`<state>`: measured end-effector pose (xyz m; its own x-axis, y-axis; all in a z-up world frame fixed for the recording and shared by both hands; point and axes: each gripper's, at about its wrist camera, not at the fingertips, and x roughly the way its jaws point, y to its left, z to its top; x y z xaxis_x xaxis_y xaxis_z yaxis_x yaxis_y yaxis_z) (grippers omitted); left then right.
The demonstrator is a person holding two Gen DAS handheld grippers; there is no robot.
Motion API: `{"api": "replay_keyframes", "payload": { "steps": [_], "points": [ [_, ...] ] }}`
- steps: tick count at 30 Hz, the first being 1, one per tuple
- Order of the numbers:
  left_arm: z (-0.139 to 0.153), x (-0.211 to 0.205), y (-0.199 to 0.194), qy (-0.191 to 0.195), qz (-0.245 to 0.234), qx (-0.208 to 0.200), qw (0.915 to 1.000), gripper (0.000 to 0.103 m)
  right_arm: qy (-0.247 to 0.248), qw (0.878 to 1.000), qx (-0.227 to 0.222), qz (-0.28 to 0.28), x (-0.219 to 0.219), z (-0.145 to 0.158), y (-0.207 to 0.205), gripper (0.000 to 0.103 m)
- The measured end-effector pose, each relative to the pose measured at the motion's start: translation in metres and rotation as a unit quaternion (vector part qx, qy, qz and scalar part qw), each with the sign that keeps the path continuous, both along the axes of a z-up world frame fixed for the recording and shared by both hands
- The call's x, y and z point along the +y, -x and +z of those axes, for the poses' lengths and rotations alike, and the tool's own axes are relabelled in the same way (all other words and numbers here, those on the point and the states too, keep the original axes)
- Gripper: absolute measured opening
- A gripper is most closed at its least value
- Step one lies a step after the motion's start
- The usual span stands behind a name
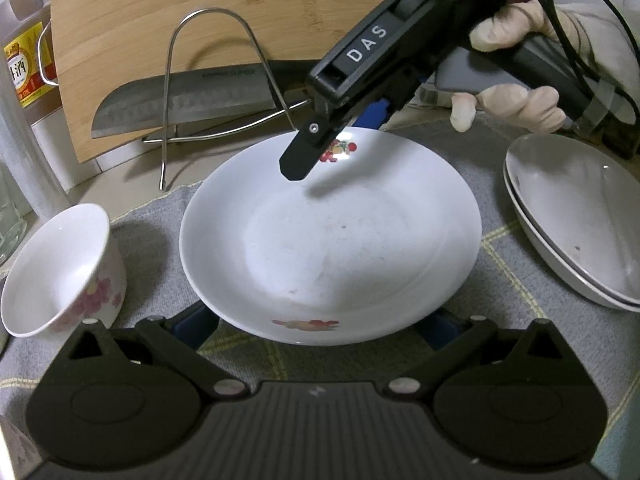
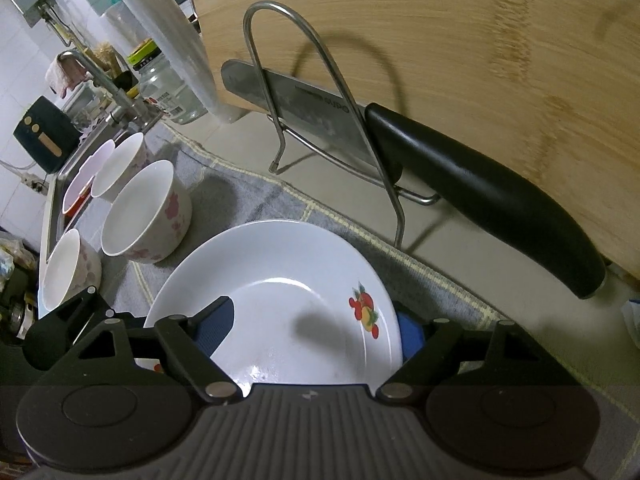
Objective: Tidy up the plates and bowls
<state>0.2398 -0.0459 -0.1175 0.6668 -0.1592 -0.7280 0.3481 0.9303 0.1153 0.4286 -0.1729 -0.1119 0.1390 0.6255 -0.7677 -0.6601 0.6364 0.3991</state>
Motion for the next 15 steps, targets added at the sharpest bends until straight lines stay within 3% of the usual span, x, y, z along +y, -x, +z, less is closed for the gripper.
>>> {"api": "replay_keyframes", "payload": {
  "steps": [15],
  "points": [
    [-0.0009, 0.0012, -0.0029, 0.003, -0.003, -0.001, 1.0, 0.103, 0.008, 1.0, -0.001, 0.025, 0.006, -0.0028, -0.003, 0.087]
  ]
}}
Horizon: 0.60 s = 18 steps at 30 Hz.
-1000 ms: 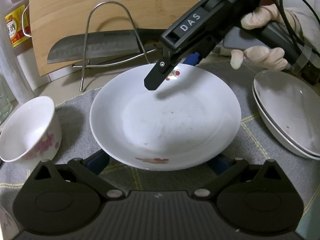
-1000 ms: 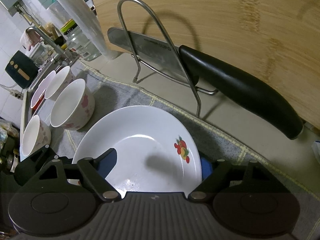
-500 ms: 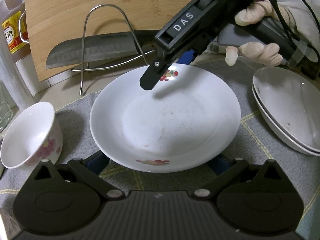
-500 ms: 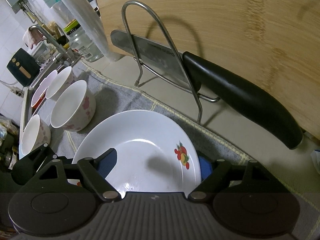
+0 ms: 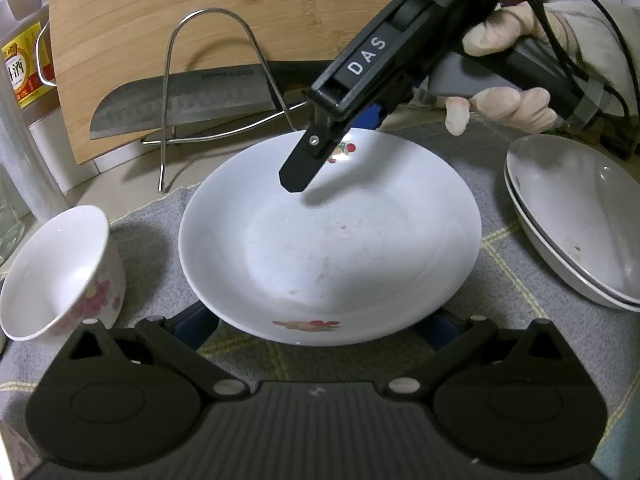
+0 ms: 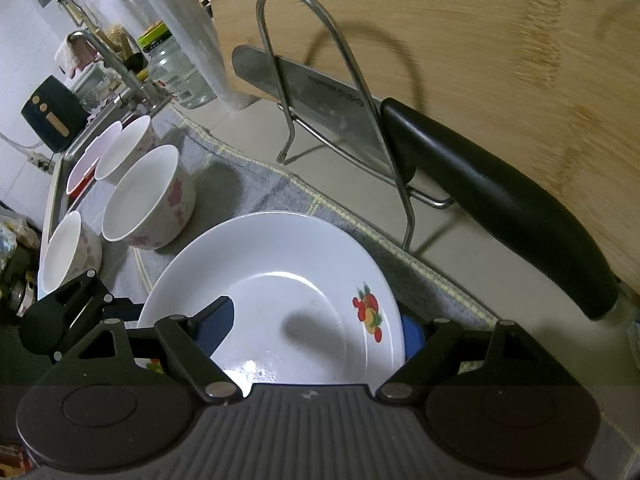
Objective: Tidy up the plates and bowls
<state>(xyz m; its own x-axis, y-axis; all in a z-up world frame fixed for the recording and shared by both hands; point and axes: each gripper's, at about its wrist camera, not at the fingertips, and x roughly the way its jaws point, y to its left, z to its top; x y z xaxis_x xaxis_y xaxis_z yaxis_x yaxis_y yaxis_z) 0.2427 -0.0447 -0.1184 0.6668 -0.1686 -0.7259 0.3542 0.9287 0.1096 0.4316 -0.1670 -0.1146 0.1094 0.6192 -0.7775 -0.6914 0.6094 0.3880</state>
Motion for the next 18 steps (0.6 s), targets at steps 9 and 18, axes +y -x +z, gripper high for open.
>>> {"api": "replay_keyframes", "payload": {
  "steps": [9, 18],
  "points": [
    [0.0, 0.001, -0.002, -0.004, 0.002, 0.004, 1.0, 0.103, -0.002, 1.0, -0.01, 0.002, -0.002, 0.002, 0.008, 0.087],
    [0.002, 0.003, 0.0, -0.019, -0.004, 0.001, 0.9998, 0.103, -0.008, 1.0, -0.018, 0.005, -0.004, 0.01, 0.016, 0.087]
  ]
}}
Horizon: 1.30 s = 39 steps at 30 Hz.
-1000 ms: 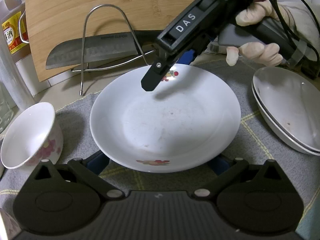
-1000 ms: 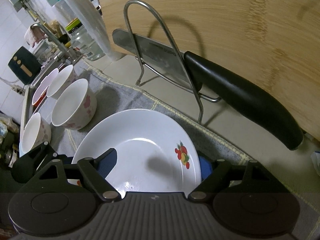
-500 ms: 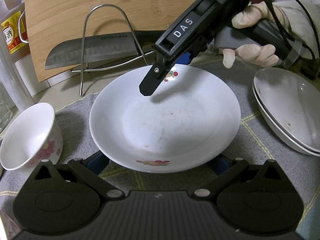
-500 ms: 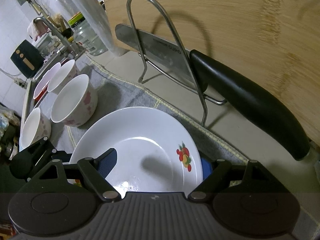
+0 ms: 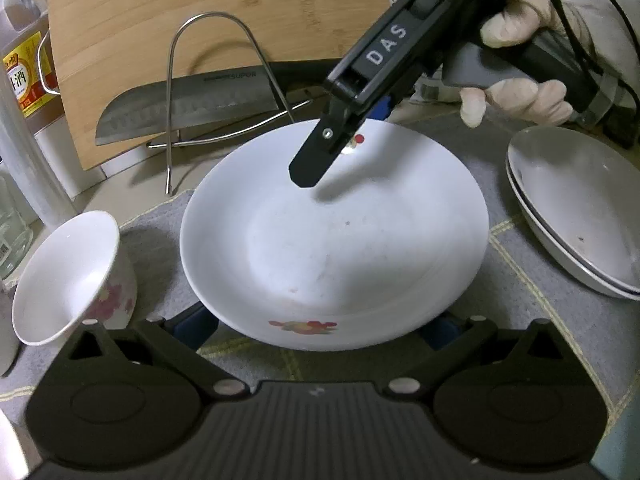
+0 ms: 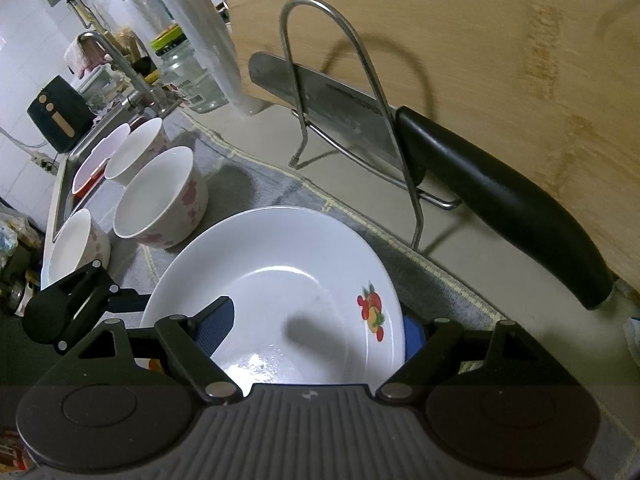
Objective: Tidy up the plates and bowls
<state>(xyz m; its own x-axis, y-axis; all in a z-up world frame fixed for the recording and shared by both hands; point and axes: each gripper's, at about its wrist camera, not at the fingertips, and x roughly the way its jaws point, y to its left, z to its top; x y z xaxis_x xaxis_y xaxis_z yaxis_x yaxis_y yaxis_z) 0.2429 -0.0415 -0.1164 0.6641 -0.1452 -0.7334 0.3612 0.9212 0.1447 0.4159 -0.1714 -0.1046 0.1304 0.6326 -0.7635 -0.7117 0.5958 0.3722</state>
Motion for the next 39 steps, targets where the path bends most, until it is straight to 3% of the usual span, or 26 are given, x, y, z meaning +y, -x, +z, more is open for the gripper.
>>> {"api": "replay_keyframes", "payload": {
  "steps": [39],
  "points": [
    [0.043, -0.011, 0.067, 0.002, -0.012, 0.001, 0.9999, 0.103, -0.025, 0.999, -0.031, 0.004, -0.029, 0.049, 0.086, 0.087]
  ]
}}
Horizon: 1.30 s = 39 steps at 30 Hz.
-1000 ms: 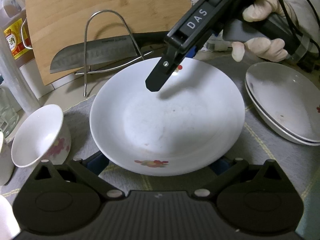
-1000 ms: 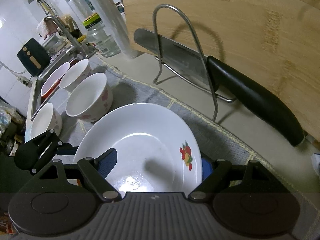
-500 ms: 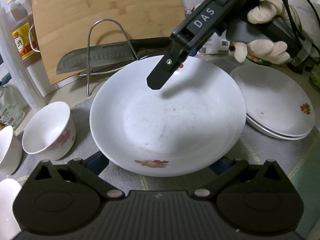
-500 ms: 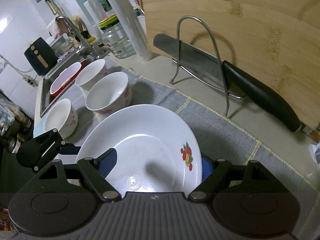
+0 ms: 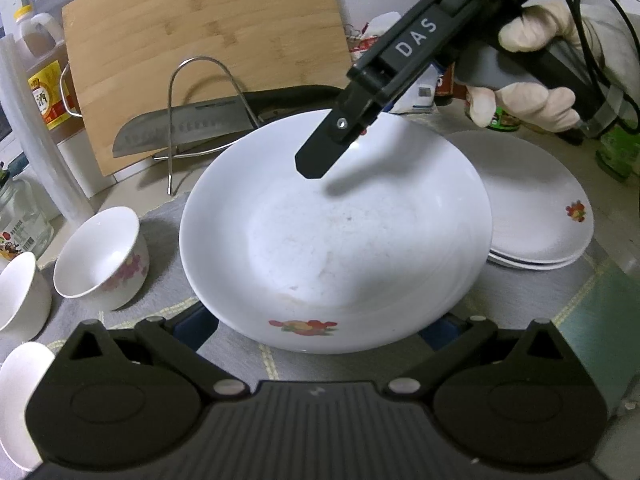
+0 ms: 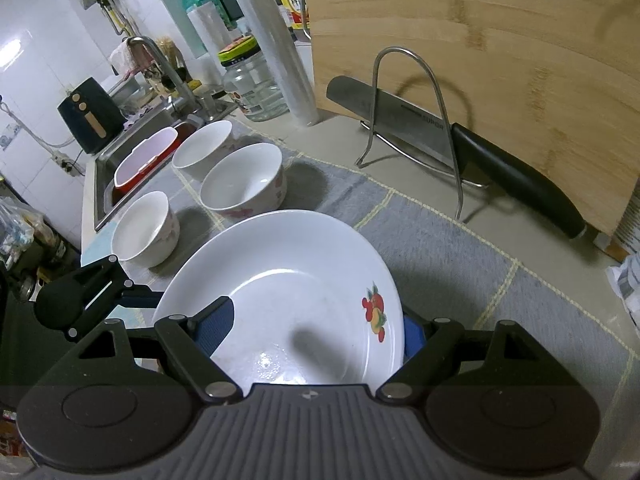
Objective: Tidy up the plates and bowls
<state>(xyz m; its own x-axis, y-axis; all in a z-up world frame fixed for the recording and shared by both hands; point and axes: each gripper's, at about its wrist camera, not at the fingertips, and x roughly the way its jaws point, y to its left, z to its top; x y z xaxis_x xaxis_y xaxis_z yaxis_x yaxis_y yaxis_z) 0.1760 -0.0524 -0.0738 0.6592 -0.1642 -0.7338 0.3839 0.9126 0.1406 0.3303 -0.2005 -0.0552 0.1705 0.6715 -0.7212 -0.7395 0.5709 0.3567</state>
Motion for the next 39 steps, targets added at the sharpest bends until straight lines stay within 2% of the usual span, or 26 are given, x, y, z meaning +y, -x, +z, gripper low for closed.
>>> {"api": "replay_keyframes", "payload": {
  "steps": [24, 39],
  "points": [
    [0.008, -0.036, 0.032, -0.01, -0.057, 0.015, 0.9982, 0.103, -0.008, 0.999, 0.006, -0.05, -0.057, 0.0, 0.046, 0.087],
    [0.011, -0.079, 0.025, -0.01, -0.125, 0.011, 0.9921, 0.103, -0.015, 0.992, 0.0, -0.125, -0.121, 0.002, 0.065, 0.088]
  ]
}}
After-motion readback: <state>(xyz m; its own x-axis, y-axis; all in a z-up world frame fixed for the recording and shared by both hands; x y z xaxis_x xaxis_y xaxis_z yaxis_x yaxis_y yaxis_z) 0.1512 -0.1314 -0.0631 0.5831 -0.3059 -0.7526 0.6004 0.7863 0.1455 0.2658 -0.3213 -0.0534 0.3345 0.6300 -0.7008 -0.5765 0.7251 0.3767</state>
